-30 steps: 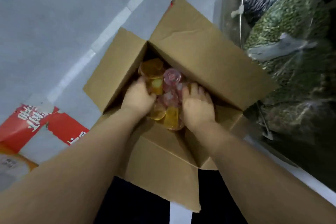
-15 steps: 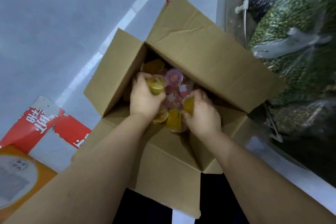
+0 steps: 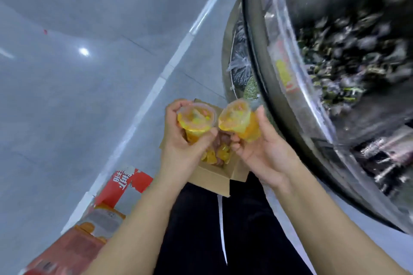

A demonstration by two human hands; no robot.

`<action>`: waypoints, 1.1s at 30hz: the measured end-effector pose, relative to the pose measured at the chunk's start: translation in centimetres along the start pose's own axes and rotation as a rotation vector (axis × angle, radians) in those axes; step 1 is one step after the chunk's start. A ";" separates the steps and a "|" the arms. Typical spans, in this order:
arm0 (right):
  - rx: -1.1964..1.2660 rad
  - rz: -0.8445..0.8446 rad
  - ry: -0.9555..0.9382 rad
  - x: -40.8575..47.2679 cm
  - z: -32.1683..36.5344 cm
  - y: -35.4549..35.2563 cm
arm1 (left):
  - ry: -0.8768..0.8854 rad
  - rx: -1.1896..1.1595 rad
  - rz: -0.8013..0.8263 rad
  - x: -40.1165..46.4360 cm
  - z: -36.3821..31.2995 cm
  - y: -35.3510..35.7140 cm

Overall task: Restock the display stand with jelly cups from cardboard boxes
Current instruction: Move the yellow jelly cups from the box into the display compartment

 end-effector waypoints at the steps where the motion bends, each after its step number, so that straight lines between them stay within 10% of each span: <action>1: 0.046 0.086 -0.036 -2.2 2.0 1.8 | 0.053 -0.012 0.045 -0.5 -3.4 0.7; 7: -0.086 0.402 -0.403 -14.4 13.7 7.1 | 0.394 -0.026 0.303 -3.2 -20.4 8.2; 16: -0.688 -0.120 -1.005 -27.2 26.8 1.2 | 0.621 -0.059 0.651 -7.1 -29.6 21.6; 23: -0.788 -0.348 -1.055 -31.4 30.2 -5.0 | 0.669 0.034 0.674 -7.9 -31.1 29.0; 33: -0.956 -0.600 -0.907 -29.4 32.5 -11.0 | 0.968 0.838 0.557 -5.7 -32.6 35.9</action>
Point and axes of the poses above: each hand's wrist, its own x-axis towards the middle knuckle, its own y-axis out of the palm, z = x × y, the point moved 7 cm from there along x, towards the middle knuckle, and after that the axes turned 2 degrees about -z, right-handed, at the moved point
